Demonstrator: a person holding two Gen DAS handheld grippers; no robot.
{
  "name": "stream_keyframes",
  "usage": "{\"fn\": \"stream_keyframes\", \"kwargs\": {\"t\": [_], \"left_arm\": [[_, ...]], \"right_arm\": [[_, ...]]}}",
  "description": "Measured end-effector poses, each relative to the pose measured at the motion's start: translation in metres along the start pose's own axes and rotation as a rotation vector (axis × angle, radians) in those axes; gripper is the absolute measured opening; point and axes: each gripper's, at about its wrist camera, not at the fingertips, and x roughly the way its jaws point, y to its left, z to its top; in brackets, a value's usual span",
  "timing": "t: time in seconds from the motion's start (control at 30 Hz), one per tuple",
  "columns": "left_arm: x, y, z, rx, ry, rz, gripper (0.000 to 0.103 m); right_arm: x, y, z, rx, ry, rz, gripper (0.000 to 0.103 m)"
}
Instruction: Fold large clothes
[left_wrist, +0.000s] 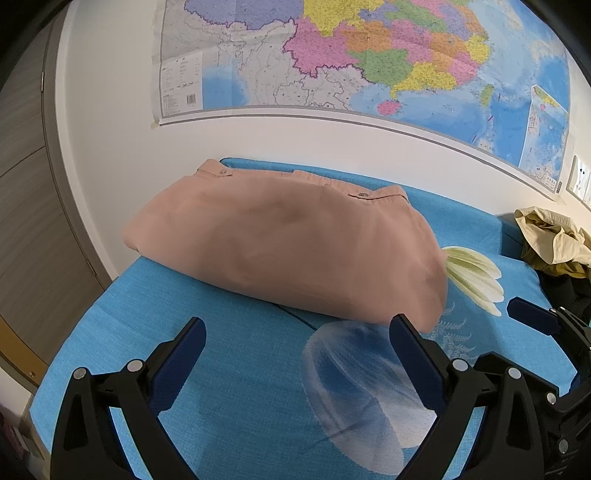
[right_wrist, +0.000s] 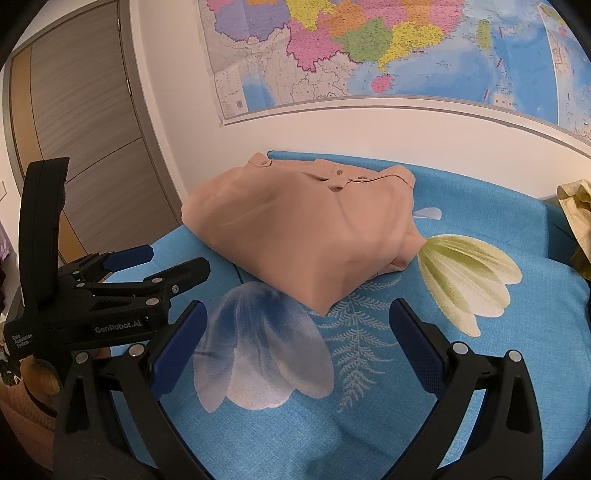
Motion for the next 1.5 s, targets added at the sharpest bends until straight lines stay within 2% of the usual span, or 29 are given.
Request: {"fn": "stream_keyframes", "kwargs": {"t": [1.5], "left_arm": [[0.0036,0.0000,-0.0020,-0.005,0.016,-0.002,0.096]], "right_arm": [[0.0007,0.0020,-0.0025,0.013,0.005,0.009,0.097]]}}
